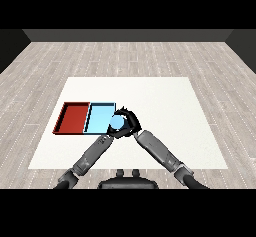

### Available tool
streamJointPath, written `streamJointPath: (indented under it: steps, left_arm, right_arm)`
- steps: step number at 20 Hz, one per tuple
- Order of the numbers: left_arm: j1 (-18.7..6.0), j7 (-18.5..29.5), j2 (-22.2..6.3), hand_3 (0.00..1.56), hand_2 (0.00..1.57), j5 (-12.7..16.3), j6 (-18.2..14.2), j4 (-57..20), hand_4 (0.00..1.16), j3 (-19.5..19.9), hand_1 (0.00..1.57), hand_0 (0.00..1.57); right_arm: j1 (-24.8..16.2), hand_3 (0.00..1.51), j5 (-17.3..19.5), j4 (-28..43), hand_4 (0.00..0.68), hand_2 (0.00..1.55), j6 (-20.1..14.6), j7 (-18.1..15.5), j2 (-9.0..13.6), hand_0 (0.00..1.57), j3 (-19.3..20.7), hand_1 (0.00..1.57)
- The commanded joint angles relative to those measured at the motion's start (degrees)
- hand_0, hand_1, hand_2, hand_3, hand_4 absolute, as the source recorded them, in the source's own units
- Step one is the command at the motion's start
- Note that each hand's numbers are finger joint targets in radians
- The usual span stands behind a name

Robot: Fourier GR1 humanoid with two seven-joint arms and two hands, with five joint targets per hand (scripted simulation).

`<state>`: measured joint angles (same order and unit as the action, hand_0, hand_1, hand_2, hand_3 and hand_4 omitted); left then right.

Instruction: Pick the blue can and put it in the blue box

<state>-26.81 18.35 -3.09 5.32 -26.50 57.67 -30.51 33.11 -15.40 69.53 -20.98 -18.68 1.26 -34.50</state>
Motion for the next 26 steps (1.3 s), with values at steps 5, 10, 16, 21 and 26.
streamJointPath:
  steps: [5, 10, 16, 21, 26]
  left_arm:
    - [0.9, 6.0, 3.0, 0.85, 0.97, 7.4, -6.4, 0.6, 0.69, -1.8, 0.95, 0.95]
    - [1.7, 4.6, 2.8, 0.5, 0.71, 4.8, -2.0, 1.4, 0.66, 1.3, 0.58, 0.58]
    - [0.3, 8.0, 3.0, 1.37, 1.46, 16.8, -1.9, -4.2, 0.6, -0.7, 1.48, 1.48]
    - [-0.4, 5.8, 3.0, 1.45, 1.52, 14.6, 0.4, -3.0, 1.1, 2.0, 1.57, 1.57]
    - [-1.1, 5.2, 3.1, 1.45, 1.52, 14.4, 0.8, -3.0, 1.1, 2.9, 1.57, 1.57]
  right_arm:
    - [1.6, 1.39, -3.9, 0.7, 0.604, 1.45, -1.6, 0.1, -1.2, 1.44, -3.0, 1.44]
    - [3.8, 1.39, -6.2, -1.1, 0.591, 1.45, -1.7, 0.7, -1.2, 1.44, -2.0, 1.44]
    - [2.0, 1.4, -9.2, -1.6, 0.552, 1.45, -2.5, -1.9, -1.2, 1.41, -3.8, 1.41]
    - [-4.3, 0.0, -4.8, 2.9, 0.0, 0.55, 4.4, 1.7, -1.1, 0.54, 1.8, 0.54]
    - [-2.1, 0.0, -5.2, 2.2, 0.0, 0.0, 3.6, 2.4, -1.2, 0.0, 3.2, 0.0]
